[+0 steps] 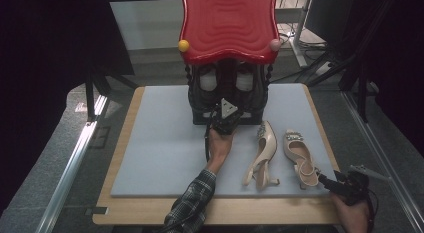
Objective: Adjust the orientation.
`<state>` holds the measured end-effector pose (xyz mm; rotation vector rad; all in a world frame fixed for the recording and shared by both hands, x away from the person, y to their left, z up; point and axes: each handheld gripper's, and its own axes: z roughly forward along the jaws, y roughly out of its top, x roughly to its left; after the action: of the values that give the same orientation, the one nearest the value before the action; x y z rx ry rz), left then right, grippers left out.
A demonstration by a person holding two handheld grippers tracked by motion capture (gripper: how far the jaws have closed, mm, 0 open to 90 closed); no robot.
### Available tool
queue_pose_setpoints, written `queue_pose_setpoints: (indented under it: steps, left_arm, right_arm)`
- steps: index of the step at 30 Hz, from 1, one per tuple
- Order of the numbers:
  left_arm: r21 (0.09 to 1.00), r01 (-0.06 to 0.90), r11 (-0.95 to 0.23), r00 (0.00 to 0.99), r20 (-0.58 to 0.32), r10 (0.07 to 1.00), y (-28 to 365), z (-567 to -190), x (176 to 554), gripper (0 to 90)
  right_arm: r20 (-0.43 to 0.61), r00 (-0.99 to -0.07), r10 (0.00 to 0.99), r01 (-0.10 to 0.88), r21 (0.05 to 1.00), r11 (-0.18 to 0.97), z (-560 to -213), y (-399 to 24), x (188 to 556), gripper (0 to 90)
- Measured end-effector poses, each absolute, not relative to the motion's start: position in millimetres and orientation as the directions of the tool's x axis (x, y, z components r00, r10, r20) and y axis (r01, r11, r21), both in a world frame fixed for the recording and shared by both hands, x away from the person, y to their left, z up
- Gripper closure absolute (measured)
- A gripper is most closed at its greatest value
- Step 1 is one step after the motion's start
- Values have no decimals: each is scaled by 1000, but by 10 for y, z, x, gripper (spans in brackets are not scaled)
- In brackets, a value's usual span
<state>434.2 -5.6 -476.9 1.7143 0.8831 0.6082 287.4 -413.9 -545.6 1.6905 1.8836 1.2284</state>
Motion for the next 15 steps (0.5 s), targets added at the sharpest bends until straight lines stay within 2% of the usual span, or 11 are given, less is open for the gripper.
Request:
queue_pose_setpoints:
  steps: [15]
  left_arm:
    - [946, 284, -156, 606, -50, 794, -186, -4717, 4499, 898]
  right_arm:
    - [295, -242, 924, 642, 763, -75, -5457, -4138, 2875, 171]
